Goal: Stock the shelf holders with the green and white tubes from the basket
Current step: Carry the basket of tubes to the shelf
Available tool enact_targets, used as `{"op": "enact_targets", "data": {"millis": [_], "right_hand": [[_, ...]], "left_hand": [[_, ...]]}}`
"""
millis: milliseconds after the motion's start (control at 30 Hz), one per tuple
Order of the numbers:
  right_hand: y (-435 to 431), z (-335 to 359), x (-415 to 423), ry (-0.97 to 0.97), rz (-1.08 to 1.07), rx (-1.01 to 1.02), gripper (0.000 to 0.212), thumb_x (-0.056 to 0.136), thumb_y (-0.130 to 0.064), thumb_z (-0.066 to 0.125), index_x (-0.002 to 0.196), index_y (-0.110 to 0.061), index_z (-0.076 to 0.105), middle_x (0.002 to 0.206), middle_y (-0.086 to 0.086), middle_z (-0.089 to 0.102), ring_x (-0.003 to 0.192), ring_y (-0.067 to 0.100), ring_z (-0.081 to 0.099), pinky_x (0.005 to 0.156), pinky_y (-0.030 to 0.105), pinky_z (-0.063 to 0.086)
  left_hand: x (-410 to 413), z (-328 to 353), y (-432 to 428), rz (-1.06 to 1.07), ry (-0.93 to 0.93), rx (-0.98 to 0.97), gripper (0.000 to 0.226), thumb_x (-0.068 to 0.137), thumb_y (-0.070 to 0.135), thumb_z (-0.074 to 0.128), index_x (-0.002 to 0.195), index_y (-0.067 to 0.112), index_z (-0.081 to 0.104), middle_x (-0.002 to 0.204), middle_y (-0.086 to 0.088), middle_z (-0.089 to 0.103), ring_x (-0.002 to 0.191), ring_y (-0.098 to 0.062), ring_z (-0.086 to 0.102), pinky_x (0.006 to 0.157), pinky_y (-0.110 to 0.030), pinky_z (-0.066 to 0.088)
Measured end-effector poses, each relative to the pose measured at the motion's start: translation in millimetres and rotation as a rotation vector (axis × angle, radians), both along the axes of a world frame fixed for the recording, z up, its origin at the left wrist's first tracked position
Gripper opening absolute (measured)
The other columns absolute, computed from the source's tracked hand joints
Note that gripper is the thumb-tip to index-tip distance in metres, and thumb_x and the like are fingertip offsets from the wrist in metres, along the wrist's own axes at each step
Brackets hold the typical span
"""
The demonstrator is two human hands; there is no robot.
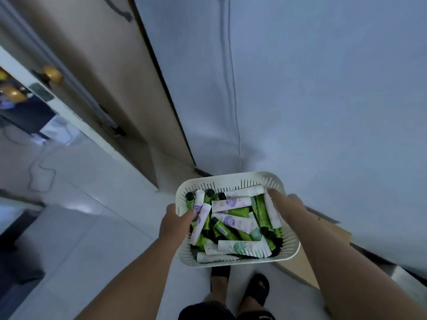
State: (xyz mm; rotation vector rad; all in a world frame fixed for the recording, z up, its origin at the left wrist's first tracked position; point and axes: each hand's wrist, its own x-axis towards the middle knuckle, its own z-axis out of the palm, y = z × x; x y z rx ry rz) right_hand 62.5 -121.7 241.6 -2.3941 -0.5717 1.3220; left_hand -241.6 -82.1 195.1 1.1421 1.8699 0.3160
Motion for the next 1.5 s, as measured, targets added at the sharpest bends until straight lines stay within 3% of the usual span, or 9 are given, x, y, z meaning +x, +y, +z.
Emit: {"op": "enact_targets", "data": {"millis": [133, 200, 267, 367, 533, 667, 833, 967, 1500], "right_hand": [[29, 13, -50, 0.012, 0.126, 0.032, 0.085, 0.087, -0.067, 0.056, 0.141, -0.001, 0.048, 0.130, 0.021, 0.059, 0.117, 0.040, 0.057, 0.104, 0.051, 0.046], [41, 15, -76, 0.011, 0.236, 0.052, 0.088, 0.085, -0.068, 0.057, 0.139, 0.001, 0.050, 0.125, 0.021, 0.061, 0.112, 0.039, 0.059, 0.100, 0.049, 0.049], [48, 21, -103, 0.015, 0.347, 0.071, 0.087, 0.080, -0.068, 0.059, 0.134, 0.001, 0.054, 0.110, 0.017, 0.063, 0.100, 0.035, 0.061, 0.092, 0.043, 0.052], [55, 32, -149, -0.002, 0.507, 0.137, 0.073, 0.088, -0.058, 0.061, 0.131, 0.000, 0.056, 0.102, 0.014, 0.059, 0.093, 0.032, 0.058, 0.083, 0.037, 0.049], [53, 46, -239, 0.053, 0.705, 0.156, 0.079, 0.084, -0.065, 0.056, 0.135, -0.004, 0.056, 0.121, 0.017, 0.065, 0.107, 0.036, 0.063, 0.100, 0.047, 0.051], [32, 40, -321, 0.076, 0.882, 0.153, 0.064, 0.086, -0.055, 0.058, 0.127, -0.005, 0.062, 0.121, 0.016, 0.066, 0.104, 0.033, 0.064, 0.099, 0.044, 0.052], [-24, 37, -435, 0.132, 1.022, 0.066, 0.037, 0.086, -0.044, 0.063, 0.091, -0.007, 0.061, 0.082, 0.010, 0.057, 0.072, 0.025, 0.055, 0.073, 0.034, 0.041], [-72, 26, -533, 0.180, 1.114, 0.008, 0.046, 0.069, -0.045, 0.067, 0.097, -0.009, 0.062, 0.078, 0.011, 0.055, 0.065, 0.026, 0.049, 0.069, 0.039, 0.040], [-304, 16, -902, 0.210, 1.810, -0.031, 0.045, 0.068, -0.052, 0.062, 0.094, -0.016, 0.063, 0.095, 0.010, 0.068, 0.081, 0.028, 0.064, 0.074, 0.039, 0.051]], "left_hand": [[-54, 17, -8, 0.207, -0.017, 0.022, 0.048, 0.086, 0.046, 0.065, 0.125, 0.022, 0.048, 0.109, -0.001, 0.059, 0.099, -0.025, 0.059, 0.087, -0.038, 0.050], [-77, 28, -19, 0.333, -0.042, 0.057, 0.061, 0.082, 0.050, 0.063, 0.134, 0.021, 0.047, 0.121, -0.004, 0.060, 0.108, -0.029, 0.060, 0.093, -0.042, 0.051], [-102, 40, -33, 0.418, -0.042, 0.096, 0.050, 0.086, 0.047, 0.063, 0.126, 0.021, 0.048, 0.119, -0.006, 0.059, 0.106, -0.029, 0.059, 0.090, -0.039, 0.049], [-144, 53, -64, 0.610, -0.080, 0.129, 0.070, 0.070, 0.059, 0.060, 0.122, 0.011, 0.059, 0.105, -0.016, 0.067, 0.087, -0.032, 0.065, 0.076, -0.039, 0.053], [-215, 59, -137, 1.026, -0.178, 0.141, 0.042, 0.067, 0.050, 0.057, 0.080, 0.011, 0.066, 0.073, -0.013, 0.065, 0.060, -0.028, 0.053, 0.063, -0.041, 0.043], [-264, 61, -214, 1.163, -0.178, 0.133, 0.040, 0.072, 0.047, 0.065, 0.085, 0.010, 0.065, 0.070, -0.012, 0.060, 0.058, -0.026, 0.052, 0.056, -0.036, 0.044], [-339, 59, -323, 1.215, -0.174, 0.114, 0.043, 0.065, 0.049, 0.070, 0.087, 0.014, 0.061, 0.073, -0.011, 0.059, 0.059, -0.025, 0.054, 0.054, -0.034, 0.046], [-394, 56, -410, 1.379, -0.174, 0.126, 0.043, 0.066, 0.048, 0.070, 0.093, 0.016, 0.066, 0.074, -0.010, 0.060, 0.058, -0.025, 0.054, 0.052, -0.032, 0.045], [-534, 54, -674, 2.157, -0.171, 0.283, 0.020, 0.090, 0.031, 0.067, 0.097, 0.012, 0.064, 0.077, -0.013, 0.055, 0.063, -0.023, 0.051, 0.057, -0.033, 0.041]]}}
